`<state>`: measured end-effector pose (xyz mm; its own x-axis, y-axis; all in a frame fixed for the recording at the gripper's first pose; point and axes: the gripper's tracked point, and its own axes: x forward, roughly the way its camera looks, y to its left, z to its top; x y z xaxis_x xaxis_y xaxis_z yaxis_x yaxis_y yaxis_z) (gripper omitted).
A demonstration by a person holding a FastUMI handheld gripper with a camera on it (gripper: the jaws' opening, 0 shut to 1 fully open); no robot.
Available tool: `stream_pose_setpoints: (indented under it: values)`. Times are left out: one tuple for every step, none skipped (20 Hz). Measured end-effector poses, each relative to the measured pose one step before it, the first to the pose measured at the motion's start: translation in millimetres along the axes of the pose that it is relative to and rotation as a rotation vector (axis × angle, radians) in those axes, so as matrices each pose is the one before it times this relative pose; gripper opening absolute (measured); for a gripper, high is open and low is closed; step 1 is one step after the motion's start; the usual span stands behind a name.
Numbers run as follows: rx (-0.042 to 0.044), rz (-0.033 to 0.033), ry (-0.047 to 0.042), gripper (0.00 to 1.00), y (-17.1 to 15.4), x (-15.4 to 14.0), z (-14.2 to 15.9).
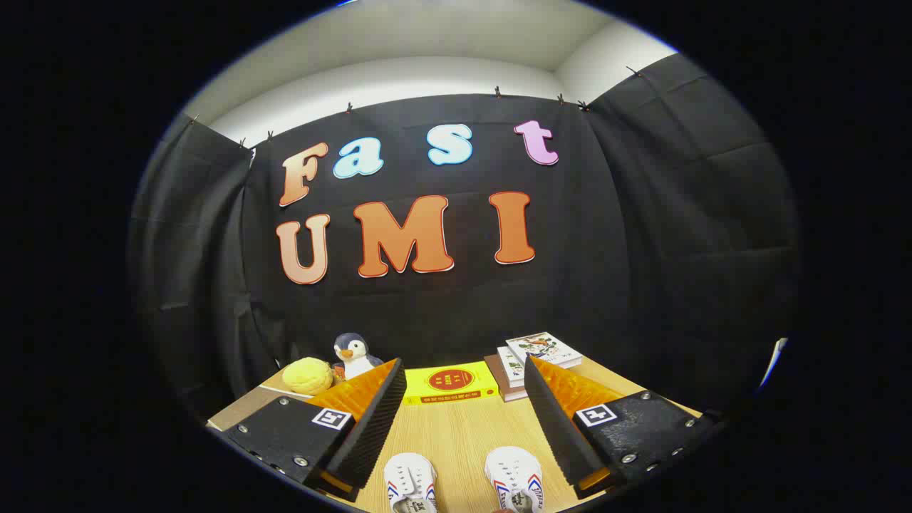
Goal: Open the storage box then place both shoes into the box .Put the left shoe in first, then the right shoe, with the right side of both shoes facing outward in a uniform manner.
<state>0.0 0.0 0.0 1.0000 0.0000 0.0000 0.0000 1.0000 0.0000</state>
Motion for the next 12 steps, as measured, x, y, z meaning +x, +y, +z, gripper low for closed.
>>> stream_pose_setpoints:
  values:
    - [0.00218, 0.00256, 0.0039, 0.99, -1.59, -0.78, -0.05]
    - [0.00196, -0.00036, 0.00369, 0.98, -2.11, -0.35, 0.37]
    - [0.00301, -0.00231, 0.00535, 0.99, -2.18, -0.32, -1.04]
    - [0.00458, -0.00023, 0.00377, 0.98, -1.91, -0.47, -0.21]
    - [0.00323, 0.00235, 0.0023, 0.98, -0.51, -0.14, -0.57]
    - [-0.00094, 0.0004, 0.00322, 0.99, -0.36, -0.5, -0.89]
    - [-0.00554, -0.00078, 0.00417, 0.98, -0.74, 0.58, -1.39]
    - [-0.00741, 0.00148, 0.0041, 0.98, 0.61, 0.1, -0.99]
    - [-0.00607, 0.00224, 0.00395, 0.98, 0.51, 0.35, -0.57]
    - [-0.00241, 0.00207, 0.003, 0.99, 0.05, 0.42, 0.07]
    - [0.00059, 0.00321, 0.00215, 0.98, 0.54, 0.11, -0.52]
    - [0.0023, 0.00317, 0.00243, 0.99, 0.36, -0.47, -0.97]
